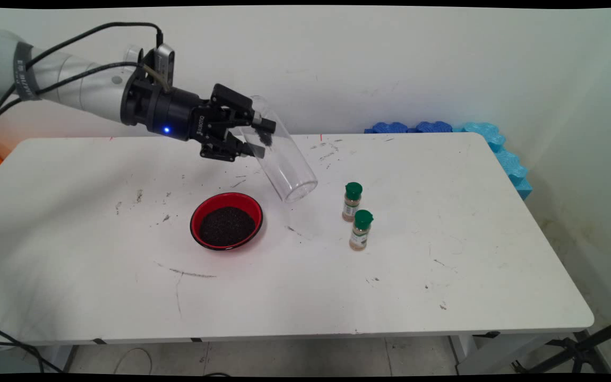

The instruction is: Pour the black seasoning powder in the red bowl

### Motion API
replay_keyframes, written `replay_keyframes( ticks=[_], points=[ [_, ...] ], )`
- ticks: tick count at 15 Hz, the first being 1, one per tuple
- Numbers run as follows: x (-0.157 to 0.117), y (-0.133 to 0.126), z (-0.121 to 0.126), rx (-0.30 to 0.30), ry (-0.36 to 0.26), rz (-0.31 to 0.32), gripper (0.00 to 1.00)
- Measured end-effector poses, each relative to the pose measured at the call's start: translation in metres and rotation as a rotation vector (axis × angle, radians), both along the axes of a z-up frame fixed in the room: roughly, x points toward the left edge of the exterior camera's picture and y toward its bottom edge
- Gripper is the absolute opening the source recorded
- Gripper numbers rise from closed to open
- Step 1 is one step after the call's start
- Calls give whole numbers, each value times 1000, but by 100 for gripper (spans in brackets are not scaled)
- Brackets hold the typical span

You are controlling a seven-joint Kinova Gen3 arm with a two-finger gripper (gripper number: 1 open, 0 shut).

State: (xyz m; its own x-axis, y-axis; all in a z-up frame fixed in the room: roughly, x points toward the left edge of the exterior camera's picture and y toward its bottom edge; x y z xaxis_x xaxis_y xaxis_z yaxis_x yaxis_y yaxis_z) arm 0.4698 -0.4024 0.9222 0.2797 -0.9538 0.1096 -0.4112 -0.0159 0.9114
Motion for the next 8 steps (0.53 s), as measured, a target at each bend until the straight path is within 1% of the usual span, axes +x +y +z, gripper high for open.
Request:
replay_keyframes(
  ticks=[2,5,8],
  points=[
    [-4,-3,1,-98,-52,-58,0],
    [-7,-5,2,-209,-112,-126,0],
    [-10,-10,1,-348,-200,-222,0]
  ],
)
